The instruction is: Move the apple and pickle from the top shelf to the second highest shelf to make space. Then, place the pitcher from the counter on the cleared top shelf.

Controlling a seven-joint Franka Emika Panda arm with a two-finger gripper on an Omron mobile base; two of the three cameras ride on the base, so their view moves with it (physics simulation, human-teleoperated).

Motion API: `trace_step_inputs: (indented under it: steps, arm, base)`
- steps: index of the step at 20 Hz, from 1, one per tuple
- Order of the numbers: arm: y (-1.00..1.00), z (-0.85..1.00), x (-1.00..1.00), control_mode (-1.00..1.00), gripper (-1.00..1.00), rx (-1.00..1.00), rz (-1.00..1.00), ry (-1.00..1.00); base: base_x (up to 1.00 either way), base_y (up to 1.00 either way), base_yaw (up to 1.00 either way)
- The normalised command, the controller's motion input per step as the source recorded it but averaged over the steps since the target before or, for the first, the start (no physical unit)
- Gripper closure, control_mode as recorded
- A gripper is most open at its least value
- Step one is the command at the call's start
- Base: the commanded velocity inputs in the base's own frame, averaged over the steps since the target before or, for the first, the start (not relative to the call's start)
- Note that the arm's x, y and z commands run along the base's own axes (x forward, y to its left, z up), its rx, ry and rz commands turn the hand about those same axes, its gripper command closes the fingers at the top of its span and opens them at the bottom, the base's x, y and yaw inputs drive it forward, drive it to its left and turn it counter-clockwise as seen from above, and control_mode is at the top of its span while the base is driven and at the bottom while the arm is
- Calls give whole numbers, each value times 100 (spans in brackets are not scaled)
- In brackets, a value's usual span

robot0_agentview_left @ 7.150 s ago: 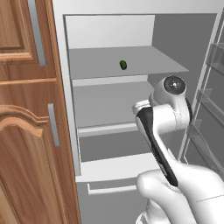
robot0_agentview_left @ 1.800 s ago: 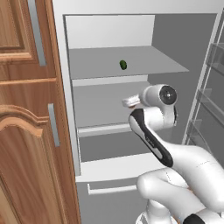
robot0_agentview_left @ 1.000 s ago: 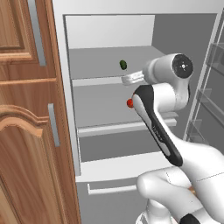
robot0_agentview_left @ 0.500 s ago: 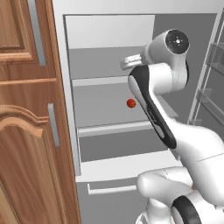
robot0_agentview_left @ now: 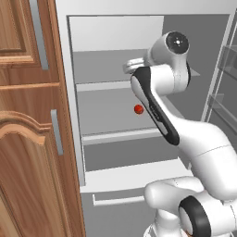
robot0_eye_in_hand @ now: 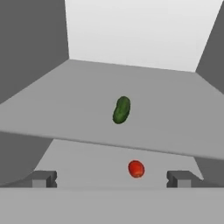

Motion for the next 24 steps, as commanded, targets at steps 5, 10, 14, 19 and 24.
trace_step_inputs:
  steps: [5,10,14,19,24]
  arm:
    - [-6,-27,51,-100,-100,8,-3,0]
    - [-3,-11,65,-100,-100,5,-7,0]
    - [0,-3,73,-100,-100,2,-7,2]
    - [0,0,63,-100,-100,1,-1,5]
    - [0,-12,51,-100,-100,1,0,12]
  base:
    - [0,0,0]
    - [0,0,0]
    - [0,0,0]
    - [0,0,0]
    - [0,0,0]
